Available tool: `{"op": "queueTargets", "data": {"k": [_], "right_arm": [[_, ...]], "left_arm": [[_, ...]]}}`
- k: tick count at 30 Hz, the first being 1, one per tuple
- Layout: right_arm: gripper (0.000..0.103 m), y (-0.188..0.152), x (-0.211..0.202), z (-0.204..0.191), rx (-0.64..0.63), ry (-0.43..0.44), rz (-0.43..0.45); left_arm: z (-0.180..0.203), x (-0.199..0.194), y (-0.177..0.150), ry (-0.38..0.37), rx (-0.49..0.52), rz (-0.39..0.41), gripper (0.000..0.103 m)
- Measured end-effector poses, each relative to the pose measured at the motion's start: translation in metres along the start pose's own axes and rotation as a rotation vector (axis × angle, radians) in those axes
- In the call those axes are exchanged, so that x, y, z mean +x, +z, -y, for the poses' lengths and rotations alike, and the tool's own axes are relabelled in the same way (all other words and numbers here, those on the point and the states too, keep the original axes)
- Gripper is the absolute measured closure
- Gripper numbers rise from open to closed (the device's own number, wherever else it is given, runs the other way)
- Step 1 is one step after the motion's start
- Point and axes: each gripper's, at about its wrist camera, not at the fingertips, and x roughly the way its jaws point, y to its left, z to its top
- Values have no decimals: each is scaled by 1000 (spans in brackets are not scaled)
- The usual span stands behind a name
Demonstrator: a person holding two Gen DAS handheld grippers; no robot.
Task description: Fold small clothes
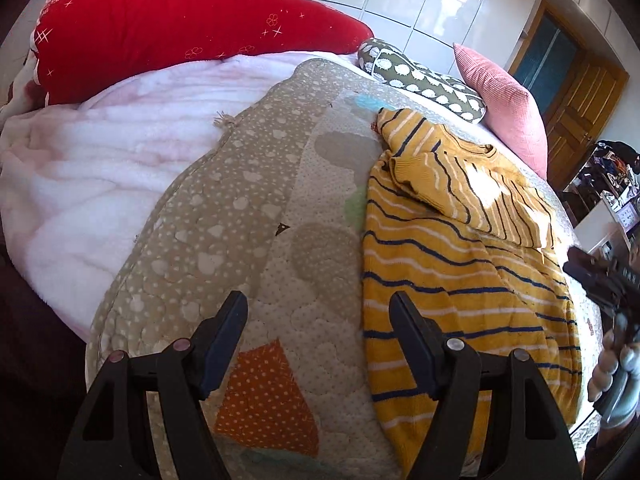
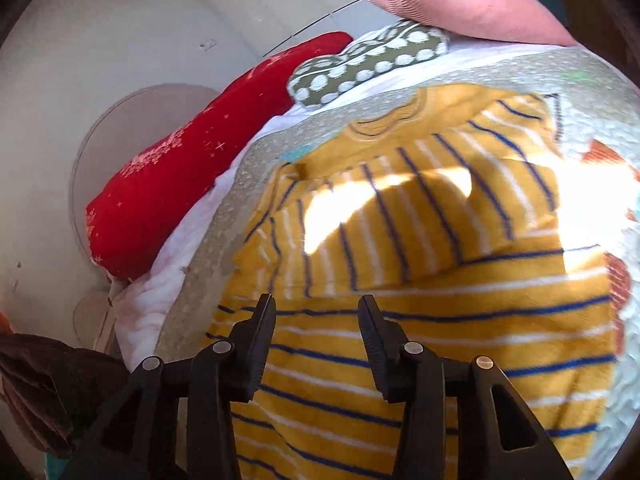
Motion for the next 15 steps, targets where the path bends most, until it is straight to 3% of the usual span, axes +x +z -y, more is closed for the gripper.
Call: {"op": "queueTargets", "data": {"k": [3, 5, 11, 15], "right_arm": [[55, -8, -43, 53, 44, -112, 24], [55, -12, -65, 80, 100, -143, 50], [54, -14, -82, 106, 165, -96, 98], [54, -17, -69, 99, 168, -51, 84]], "left_arm": [[19, 6, 17, -48, 9, -25, 31], [39, 12, 35, -62, 48, -31, 31], [108, 72, 91, -5, 234, -48, 25], [115, 130, 113, 16, 200, -166, 29]]}}
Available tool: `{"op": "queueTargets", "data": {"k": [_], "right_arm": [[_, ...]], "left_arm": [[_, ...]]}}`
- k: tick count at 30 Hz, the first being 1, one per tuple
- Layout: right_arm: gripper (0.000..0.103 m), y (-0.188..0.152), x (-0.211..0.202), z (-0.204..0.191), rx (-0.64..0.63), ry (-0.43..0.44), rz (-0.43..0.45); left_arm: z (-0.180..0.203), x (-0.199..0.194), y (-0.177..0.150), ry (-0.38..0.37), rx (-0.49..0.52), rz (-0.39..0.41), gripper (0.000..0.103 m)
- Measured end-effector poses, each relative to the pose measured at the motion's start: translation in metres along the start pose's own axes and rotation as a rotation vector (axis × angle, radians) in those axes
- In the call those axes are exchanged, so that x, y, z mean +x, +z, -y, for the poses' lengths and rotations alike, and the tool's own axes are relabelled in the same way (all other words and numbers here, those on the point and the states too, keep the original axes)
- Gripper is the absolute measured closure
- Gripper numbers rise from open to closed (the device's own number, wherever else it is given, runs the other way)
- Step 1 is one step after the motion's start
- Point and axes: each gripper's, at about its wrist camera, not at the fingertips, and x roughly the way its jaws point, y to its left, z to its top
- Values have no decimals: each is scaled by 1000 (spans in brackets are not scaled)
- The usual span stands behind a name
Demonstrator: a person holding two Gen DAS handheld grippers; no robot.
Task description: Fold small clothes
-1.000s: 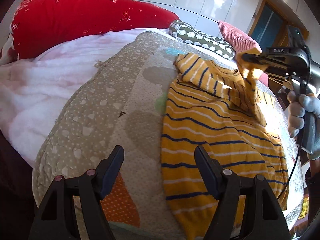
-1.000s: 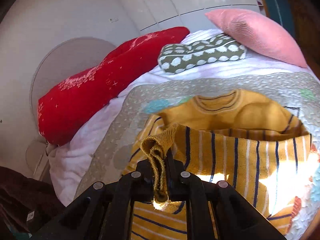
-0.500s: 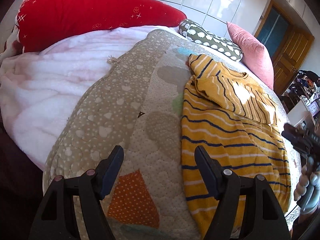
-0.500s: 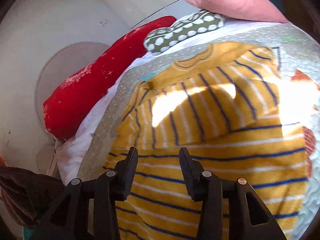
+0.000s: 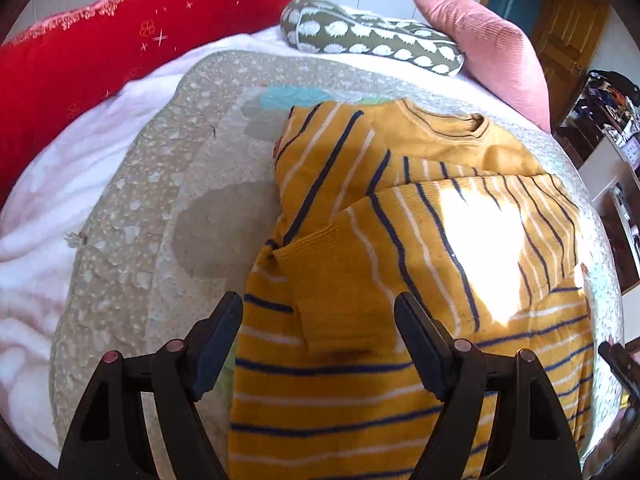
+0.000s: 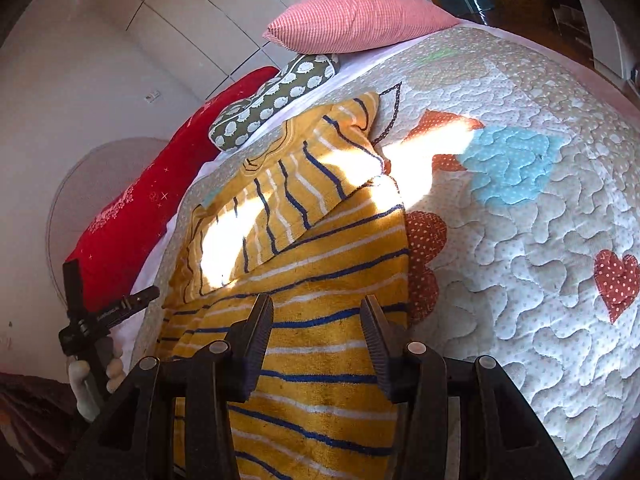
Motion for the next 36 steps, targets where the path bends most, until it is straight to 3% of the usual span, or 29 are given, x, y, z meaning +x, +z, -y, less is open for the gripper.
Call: {"op": "queueTargets", "data": {"k": [1, 2, 3, 4, 9, 14, 17, 23, 25, 30, 33, 36], "right_arm": [[54, -1, 2, -2, -4, 7, -5], [54, -2, 5, -4, -9, 11, -8], [54, -3, 6, -5, -12, 12, -10], [54, -3, 8, -5, -12, 11, -14], [54, -3, 8, -4, -28, 3, -12], [54, 1, 15, -2, -20, 5, -23], [54, 5, 19, -3, -10, 8, -27], [54, 37, 26, -22, -65, -5, 17], [54, 55, 32, -33, -88, -7, 40], [51, 90, 80, -57, -93, 59, -36], [51, 99, 121, -50, -74, -4, -98], [52, 96, 137, -26, 12, -95, -104]], "left_arm": [[1, 10, 3, -17, 12, -25, 52], [3, 22, 4, -15, 30, -73, 90], [3, 29, 4, -19, 23, -112, 90], [1, 27, 3, -27, 9, -99, 91], [7, -12, 17, -10, 63, 30, 93], [12, -33, 61, 46, 73, 129, 94], [11, -23, 79, 113, 76, 157, 93], [-10, 35, 57, 199, 78, 37, 91], [-13, 45, 51, 221, 84, 40, 86], [-27, 35, 52, 139, 20, 47, 79], [-45, 29, 52, 127, -37, 34, 77], [-64, 12, 47, 122, -81, 40, 77]]}}
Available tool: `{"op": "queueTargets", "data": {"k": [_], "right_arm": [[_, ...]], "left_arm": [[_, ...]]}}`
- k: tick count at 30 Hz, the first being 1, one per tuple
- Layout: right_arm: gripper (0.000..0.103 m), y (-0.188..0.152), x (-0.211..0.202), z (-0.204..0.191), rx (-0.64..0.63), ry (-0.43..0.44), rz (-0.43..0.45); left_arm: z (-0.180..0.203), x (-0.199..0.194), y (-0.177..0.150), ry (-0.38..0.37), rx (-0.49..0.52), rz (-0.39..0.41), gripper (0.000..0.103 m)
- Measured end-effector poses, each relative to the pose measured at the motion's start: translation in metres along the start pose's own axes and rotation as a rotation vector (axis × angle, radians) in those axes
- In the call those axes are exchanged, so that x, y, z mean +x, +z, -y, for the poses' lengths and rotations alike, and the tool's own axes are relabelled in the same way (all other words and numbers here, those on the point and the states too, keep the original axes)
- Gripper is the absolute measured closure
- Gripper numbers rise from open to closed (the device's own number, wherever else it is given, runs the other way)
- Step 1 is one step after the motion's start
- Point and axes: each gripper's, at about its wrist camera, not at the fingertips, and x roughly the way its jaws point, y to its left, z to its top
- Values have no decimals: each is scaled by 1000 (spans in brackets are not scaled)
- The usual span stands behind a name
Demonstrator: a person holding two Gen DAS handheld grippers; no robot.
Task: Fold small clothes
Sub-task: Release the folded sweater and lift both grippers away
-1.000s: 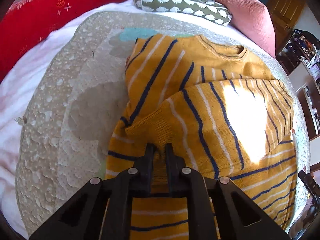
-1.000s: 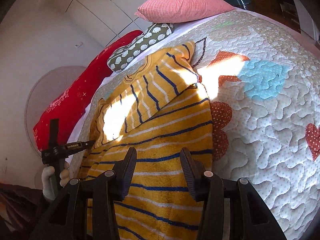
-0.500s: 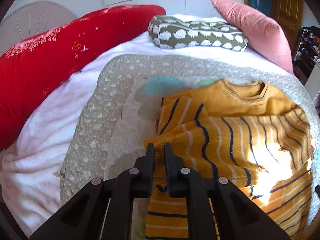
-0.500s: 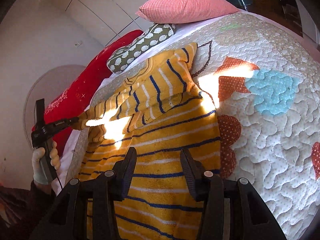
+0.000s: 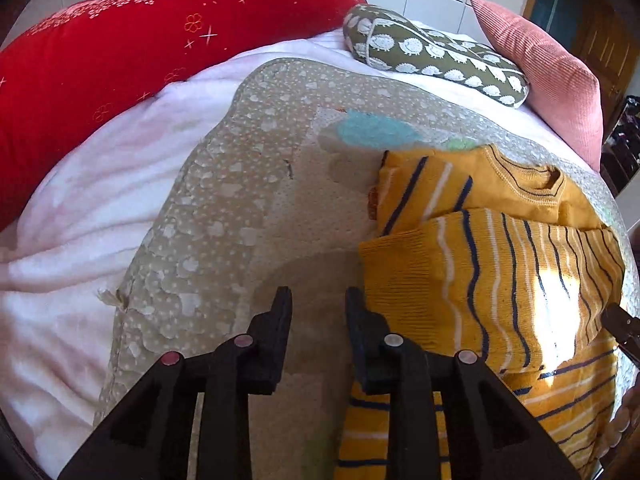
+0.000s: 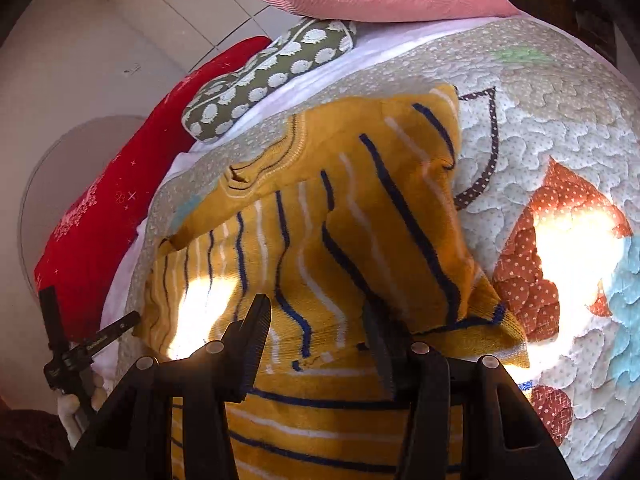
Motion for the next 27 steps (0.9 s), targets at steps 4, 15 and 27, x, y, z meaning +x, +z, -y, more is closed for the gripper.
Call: {"op": "queueTargets", "data": {"k": [4, 15, 27], "right_arm": [[52, -13, -17, 10, 30, -36, 36], [47, -101, -113, 11, -60, -20, 111], [39, -158, -149, 94, 79, -135, 148]], "left_arm": [[-2, -27, -7, -68, 18, 27, 74], [62, -2, -32, -70, 121, -30, 54], [50, -159, -132, -140, 153, 241, 18]]}}
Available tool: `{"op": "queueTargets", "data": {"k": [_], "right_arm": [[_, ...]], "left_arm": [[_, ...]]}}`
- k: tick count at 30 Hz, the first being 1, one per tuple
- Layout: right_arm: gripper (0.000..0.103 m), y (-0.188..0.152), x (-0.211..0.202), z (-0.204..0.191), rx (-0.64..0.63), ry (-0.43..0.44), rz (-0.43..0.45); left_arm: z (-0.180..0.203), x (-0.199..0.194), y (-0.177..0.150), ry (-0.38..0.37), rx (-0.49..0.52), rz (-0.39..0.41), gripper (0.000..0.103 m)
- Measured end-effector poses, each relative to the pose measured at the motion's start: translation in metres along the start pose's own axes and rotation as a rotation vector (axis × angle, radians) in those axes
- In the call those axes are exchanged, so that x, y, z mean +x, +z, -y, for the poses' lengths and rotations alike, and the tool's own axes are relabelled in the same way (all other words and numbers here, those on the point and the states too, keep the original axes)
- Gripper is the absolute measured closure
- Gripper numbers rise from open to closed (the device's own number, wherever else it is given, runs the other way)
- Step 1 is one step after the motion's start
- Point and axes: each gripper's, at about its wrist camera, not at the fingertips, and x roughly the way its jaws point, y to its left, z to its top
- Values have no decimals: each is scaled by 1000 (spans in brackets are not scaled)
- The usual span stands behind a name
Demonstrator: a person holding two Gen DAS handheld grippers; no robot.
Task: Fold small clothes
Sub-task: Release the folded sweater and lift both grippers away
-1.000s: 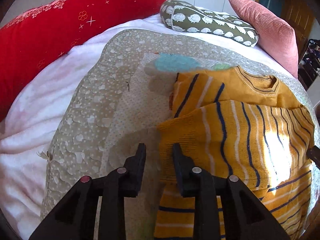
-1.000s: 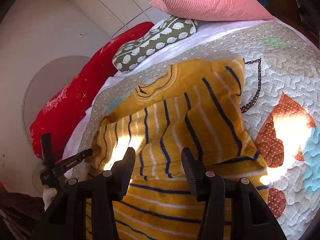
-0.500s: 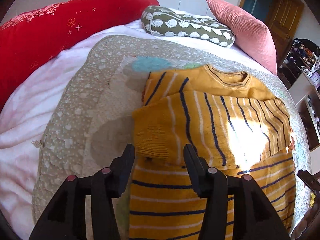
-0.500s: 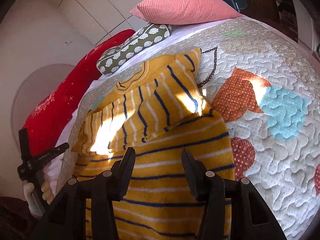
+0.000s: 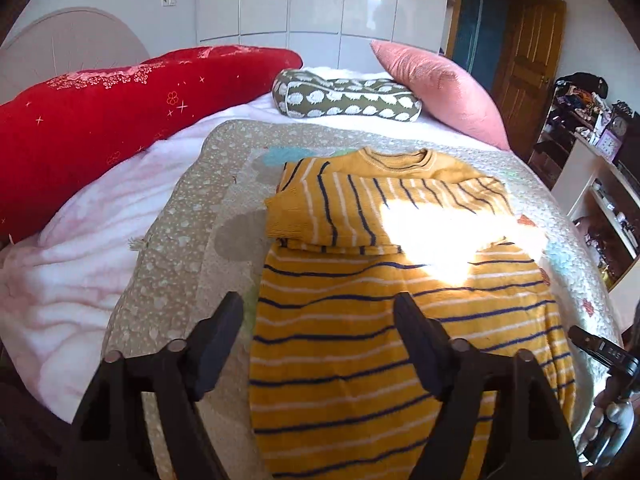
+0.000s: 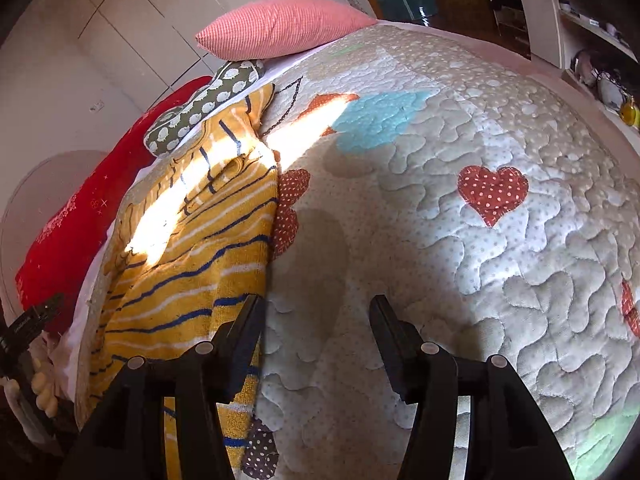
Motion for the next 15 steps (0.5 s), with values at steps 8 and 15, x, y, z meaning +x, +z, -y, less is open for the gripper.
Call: {"op": "queueTargets", "data": {"k": [8, 15], "right_arm": [[7, -7, 6, -12, 1, 55, 67], [1, -1, 16, -16, 6, 50, 31]], "left_arm": [[16, -57, -29, -2, -3, 99, 4], [-14, -54, -39, 75, -96, 44, 4]]}}
